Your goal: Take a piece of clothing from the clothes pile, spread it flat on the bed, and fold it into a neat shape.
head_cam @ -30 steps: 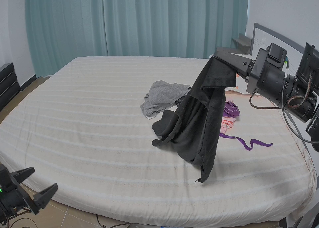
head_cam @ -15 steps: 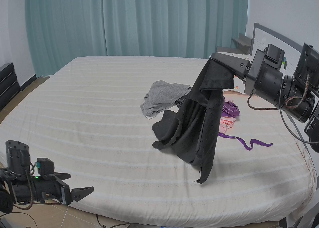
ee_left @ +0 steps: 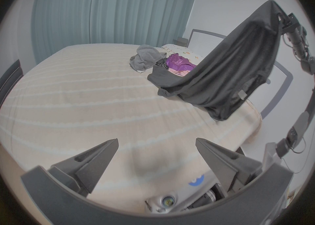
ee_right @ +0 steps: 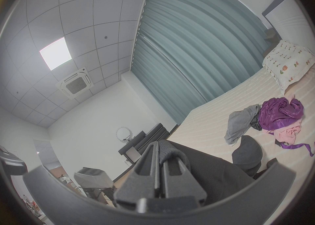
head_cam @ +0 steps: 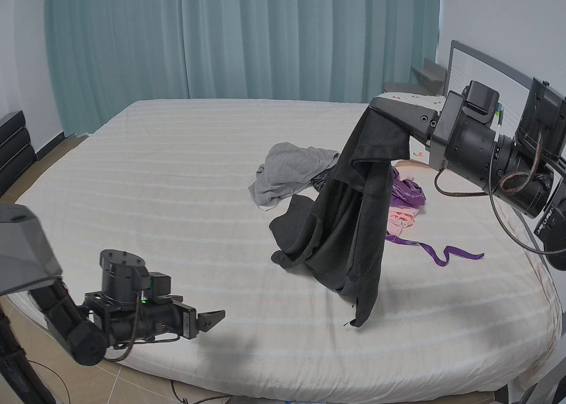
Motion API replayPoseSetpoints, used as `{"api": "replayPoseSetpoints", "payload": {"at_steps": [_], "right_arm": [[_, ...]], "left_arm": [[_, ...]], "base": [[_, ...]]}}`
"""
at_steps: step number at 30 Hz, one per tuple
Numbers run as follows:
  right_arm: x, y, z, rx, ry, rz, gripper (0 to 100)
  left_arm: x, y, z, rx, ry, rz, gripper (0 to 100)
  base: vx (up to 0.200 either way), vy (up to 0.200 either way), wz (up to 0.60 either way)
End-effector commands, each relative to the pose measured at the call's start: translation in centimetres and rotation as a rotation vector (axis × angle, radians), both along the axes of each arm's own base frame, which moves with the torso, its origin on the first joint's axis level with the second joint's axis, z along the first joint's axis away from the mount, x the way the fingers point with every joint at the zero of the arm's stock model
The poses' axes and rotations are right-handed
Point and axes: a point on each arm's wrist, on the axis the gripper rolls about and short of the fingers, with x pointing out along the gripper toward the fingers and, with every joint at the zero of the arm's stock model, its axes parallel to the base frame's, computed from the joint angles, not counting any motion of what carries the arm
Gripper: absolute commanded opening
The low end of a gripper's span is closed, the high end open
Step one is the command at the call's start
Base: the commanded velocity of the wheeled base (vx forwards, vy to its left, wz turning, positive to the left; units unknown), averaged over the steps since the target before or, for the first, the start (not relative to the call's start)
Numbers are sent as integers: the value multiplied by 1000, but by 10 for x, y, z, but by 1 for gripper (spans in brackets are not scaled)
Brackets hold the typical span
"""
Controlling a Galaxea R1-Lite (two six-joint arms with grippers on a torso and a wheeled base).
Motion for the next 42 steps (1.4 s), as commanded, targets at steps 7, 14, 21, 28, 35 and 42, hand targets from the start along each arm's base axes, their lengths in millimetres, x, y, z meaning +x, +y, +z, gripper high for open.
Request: {"api": "replayPoseSetpoints", "payload": {"at_steps": [7,14,21,28,35,42], "right_arm": [[1,0,1,2,-5,-7,0],[-3,2,7,13,-29,-23,0],[-4,0,12,21,-40,-27,0],[-5,-3,14,25,-46,-34,0],[-7,-4,15,28,-52,-36,0],[-4,-6,15,27,-51,-46,0]], "left_arm": [[61,-54,-82,26,-53,4,100],[88,-75,-86,-18,-134,-10,100],[118,-113,-90,-46,-186,-45,100],[144,-134,-95,-85,-268,-37,100],[163,-149,-100,-105,-327,-13,0],[169,-153,-98,-128,-320,34,0]], "base": [[0,0,0],[0,0,0],[0,0,0],[0,0,0],[0,0,0],[0,0,0]]}}
